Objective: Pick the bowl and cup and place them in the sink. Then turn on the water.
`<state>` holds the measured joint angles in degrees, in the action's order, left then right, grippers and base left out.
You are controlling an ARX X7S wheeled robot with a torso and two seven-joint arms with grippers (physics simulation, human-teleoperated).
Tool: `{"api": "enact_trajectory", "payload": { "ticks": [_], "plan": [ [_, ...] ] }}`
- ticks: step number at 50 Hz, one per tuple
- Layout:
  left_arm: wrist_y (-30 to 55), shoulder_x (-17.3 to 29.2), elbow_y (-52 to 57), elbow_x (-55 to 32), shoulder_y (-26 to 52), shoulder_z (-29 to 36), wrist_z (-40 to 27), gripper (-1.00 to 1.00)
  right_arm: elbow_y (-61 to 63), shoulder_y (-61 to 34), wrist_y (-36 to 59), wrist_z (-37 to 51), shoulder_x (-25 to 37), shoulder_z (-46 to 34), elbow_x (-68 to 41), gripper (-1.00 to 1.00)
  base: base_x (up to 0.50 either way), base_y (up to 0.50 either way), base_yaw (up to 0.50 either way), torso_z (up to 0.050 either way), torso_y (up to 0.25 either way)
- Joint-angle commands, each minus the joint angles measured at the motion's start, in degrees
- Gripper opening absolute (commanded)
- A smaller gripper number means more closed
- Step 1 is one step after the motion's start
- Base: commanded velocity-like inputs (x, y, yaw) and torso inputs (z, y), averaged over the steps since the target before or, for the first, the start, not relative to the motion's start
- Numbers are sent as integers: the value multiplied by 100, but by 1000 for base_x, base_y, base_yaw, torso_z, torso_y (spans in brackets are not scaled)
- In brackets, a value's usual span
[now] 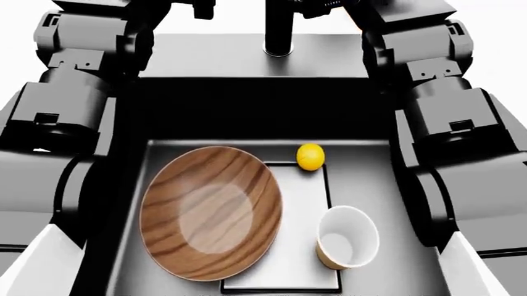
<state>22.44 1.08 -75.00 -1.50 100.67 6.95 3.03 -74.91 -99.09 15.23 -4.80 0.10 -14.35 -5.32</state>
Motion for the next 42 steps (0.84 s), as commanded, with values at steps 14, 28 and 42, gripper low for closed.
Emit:
{"api": "enact_trajectory", "payload": {
  "ticks": [14, 28, 42],
  "plan": [
    [-26, 27, 5, 18, 49, -17, 67, 100, -8, 27, 39, 286, 303, 650, 317, 100, 0, 0, 0, 0, 0],
    [-15, 18, 5, 27, 86, 5, 103, 100, -8, 79, 149, 540, 541, 1058, 444, 100, 0, 0, 0, 0, 0],
    [0, 32, 5, 16, 142, 14, 119, 100, -8, -34, 211, 424, 471, 1046, 532, 100, 0, -1, -3, 0, 0]
  ]
}}
